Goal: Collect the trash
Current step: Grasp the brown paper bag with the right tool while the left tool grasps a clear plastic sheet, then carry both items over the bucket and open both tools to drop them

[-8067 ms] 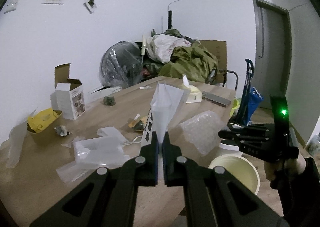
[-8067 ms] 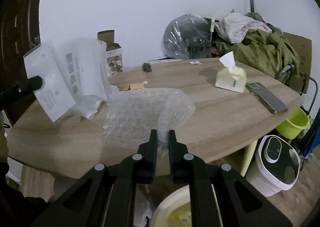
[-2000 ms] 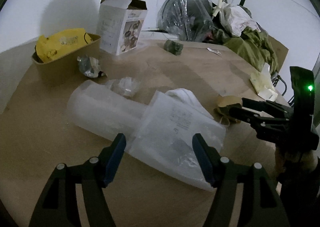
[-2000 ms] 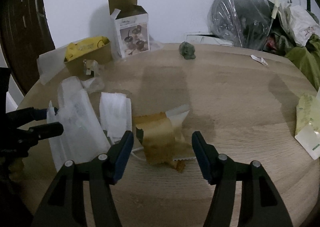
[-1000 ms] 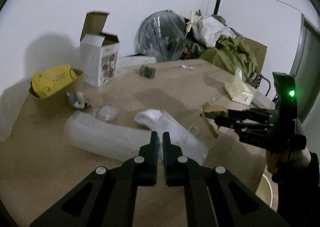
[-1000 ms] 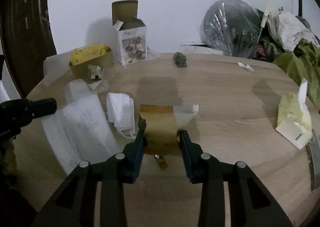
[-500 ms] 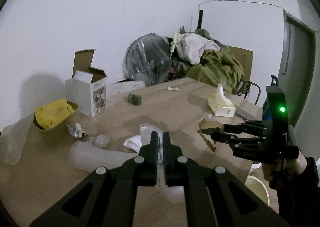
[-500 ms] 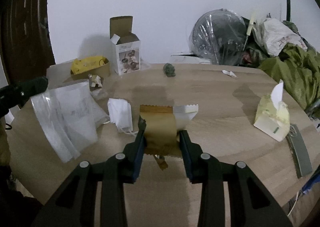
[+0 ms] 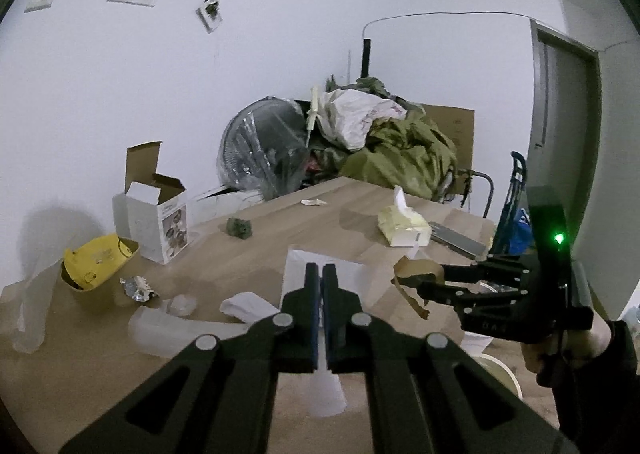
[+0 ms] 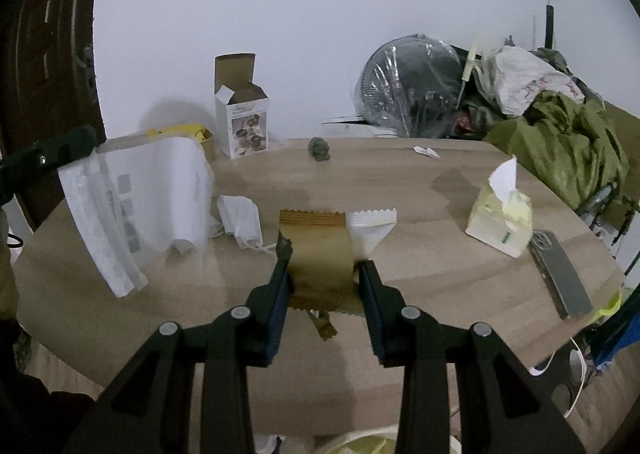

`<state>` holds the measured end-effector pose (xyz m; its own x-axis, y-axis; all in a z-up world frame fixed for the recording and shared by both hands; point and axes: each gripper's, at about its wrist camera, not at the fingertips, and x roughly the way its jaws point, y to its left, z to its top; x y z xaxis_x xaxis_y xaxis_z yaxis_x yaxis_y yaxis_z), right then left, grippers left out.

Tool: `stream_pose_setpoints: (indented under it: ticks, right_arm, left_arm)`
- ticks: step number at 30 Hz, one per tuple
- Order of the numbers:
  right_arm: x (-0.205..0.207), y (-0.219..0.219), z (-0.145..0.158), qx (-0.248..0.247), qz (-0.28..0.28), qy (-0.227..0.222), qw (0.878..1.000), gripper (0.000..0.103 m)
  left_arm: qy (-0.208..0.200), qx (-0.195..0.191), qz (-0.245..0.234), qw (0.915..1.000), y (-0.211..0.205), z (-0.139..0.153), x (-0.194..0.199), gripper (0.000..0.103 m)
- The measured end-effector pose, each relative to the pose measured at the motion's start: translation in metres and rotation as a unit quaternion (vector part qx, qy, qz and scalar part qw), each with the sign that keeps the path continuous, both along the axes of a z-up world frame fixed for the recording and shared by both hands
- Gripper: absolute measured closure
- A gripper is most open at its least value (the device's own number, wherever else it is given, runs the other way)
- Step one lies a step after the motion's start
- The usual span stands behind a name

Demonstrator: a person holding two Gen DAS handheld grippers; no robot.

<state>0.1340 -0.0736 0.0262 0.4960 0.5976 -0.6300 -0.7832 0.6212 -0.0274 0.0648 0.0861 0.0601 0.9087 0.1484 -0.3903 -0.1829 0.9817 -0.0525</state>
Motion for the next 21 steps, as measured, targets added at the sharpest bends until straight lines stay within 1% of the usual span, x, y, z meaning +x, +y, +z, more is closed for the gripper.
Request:
stream_pose_setpoints:
  ticks: [10, 21]
  right_arm:
    - [-0.024, -0.041, 0.005, 0.004, -0.029, -0.011, 1.0, 0.07]
    - [-0.044, -0.095, 0.002, 0.004, -0.077, -0.015, 0.997, 0.07]
  left_arm:
    - [-0.017, 0.014, -0.035, 0.9991, -0.035, 0.007, -0.012, 0.102]
    - [-0.02, 0.019, -0.088, 0.9957, -0.077, 0.005, -0.009, 0.102]
